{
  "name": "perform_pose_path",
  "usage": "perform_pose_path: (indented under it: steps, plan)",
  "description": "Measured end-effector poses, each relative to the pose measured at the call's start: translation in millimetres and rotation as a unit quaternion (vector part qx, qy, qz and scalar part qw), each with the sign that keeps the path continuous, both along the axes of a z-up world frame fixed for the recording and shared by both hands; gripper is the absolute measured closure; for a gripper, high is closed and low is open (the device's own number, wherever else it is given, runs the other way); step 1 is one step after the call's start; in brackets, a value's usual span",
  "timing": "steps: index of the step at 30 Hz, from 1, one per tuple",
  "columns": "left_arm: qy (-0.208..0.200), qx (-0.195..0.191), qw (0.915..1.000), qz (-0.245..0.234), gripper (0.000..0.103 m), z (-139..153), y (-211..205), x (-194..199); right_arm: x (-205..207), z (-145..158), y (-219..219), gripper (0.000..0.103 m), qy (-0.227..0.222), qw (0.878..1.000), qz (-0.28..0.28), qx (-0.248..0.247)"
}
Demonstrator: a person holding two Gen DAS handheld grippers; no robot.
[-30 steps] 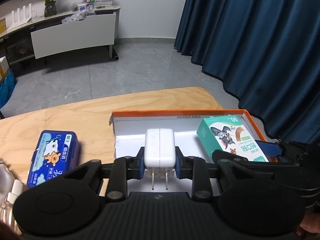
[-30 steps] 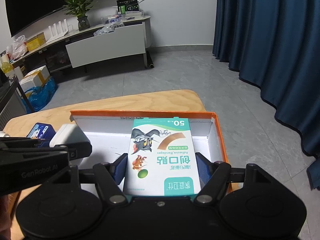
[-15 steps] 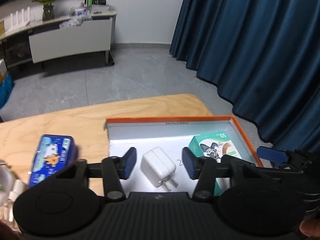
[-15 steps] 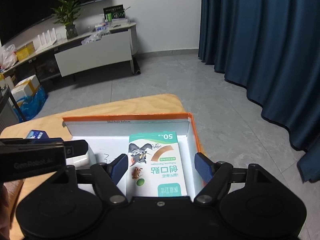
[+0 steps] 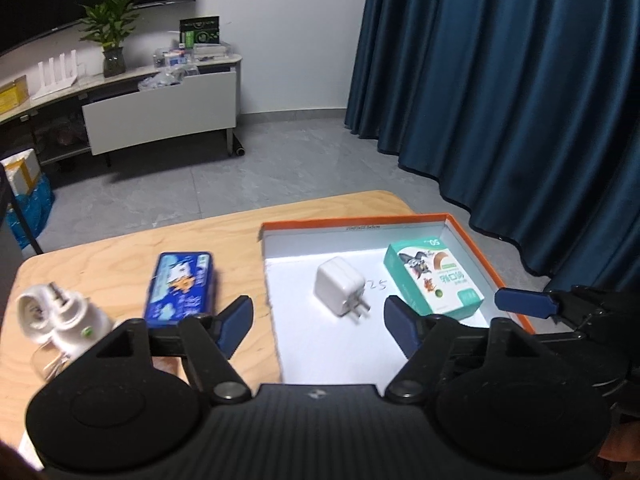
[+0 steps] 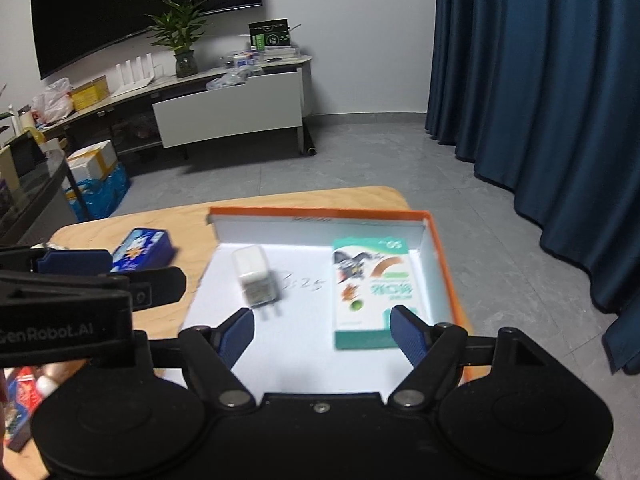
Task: Organize rigid objects
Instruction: 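Withdraw both tools from the tray back toward the cluttered table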
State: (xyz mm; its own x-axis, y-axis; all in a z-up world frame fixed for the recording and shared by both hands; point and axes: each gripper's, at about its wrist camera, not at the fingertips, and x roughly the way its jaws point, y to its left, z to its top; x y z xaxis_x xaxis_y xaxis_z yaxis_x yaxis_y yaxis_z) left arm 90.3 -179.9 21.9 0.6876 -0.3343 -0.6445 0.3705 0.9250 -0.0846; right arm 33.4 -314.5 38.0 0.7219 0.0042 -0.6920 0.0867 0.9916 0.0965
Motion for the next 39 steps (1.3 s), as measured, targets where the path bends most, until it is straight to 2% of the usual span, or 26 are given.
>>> perform_pose_path:
  steps: [10,22,26,32,37,39]
  plan:
    - [-0.002,-0.005,0.9995,0.031,0.027,1.1,43.2,-32.1,-25.0,-0.4,41.6,0.014,0.007,0.999,0.049,0.009]
    - [0.001,0.014,0.9964,0.083,0.026,-11.9,109.2,-57.6,-40.3,-7.6,96.0,0.014,0.019,0.994,0.11,0.016]
    - [0.016,0.019,0.9933,0.113,0.025,-19.9,137.8,-55.6,-44.4,-10.1,106.1,0.014,0.024,0.992,0.119,0.02]
    - [0.036,0.056,0.9886,0.136,0.024,-37.2,175.2,-43.8,-51.0,-13.6,120.2,0.014,0.031,0.991,0.131,0.028]
    - [0.054,0.06,0.989,0.124,0.023,-48.6,194.1,-27.9,-57.5,-15.3,134.9,0.014,0.036,0.988,0.145,0.027]
    - [0.056,0.051,0.9913,0.107,0.018,-52.2,197.8,-23.8,-59.4,-15.6,140.1,0.014,0.039,0.988,0.15,0.027]
